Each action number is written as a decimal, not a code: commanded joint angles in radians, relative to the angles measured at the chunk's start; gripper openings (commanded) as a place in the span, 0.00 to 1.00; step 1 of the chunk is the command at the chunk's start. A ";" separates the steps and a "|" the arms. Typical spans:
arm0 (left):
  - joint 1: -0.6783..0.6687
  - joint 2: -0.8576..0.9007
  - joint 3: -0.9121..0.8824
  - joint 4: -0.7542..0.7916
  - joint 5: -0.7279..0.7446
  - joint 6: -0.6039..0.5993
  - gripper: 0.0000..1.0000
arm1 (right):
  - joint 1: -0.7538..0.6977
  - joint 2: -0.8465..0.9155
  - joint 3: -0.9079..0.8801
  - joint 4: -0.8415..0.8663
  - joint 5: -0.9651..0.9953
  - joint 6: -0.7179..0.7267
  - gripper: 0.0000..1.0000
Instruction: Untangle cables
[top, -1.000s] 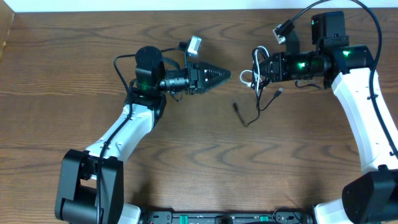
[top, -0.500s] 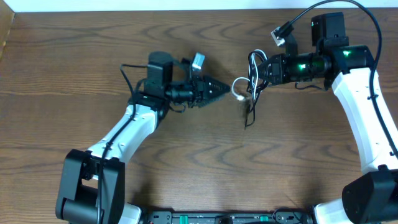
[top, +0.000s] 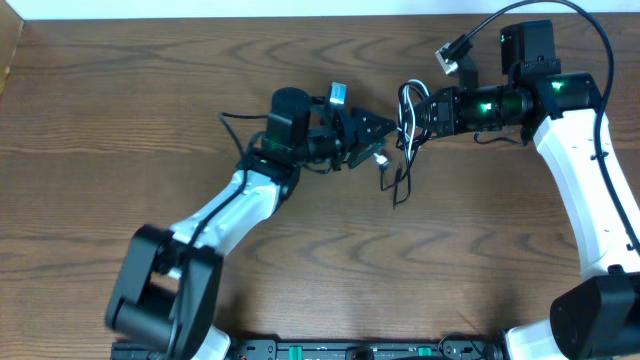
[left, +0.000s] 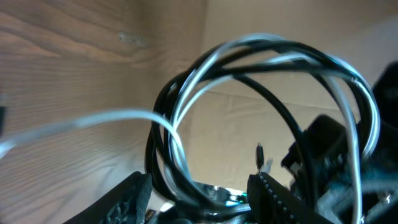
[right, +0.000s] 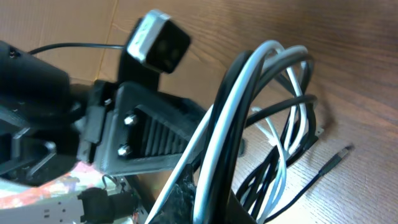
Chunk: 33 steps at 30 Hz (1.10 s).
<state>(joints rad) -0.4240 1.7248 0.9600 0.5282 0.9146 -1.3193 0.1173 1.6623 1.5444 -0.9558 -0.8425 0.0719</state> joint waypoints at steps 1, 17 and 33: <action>-0.012 0.067 0.007 0.109 0.043 -0.216 0.54 | -0.005 0.003 0.011 0.002 -0.031 -0.002 0.01; -0.061 0.097 0.007 0.248 0.147 -0.348 0.41 | -0.005 0.003 0.011 0.005 0.010 -0.002 0.01; -0.065 0.097 0.007 0.237 0.310 0.227 0.41 | -0.004 0.003 0.011 -0.006 0.009 -0.002 0.01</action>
<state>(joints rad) -0.4847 1.8217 0.9596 0.7635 1.1439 -1.2690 0.1169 1.6623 1.5440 -0.9676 -0.8143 0.0719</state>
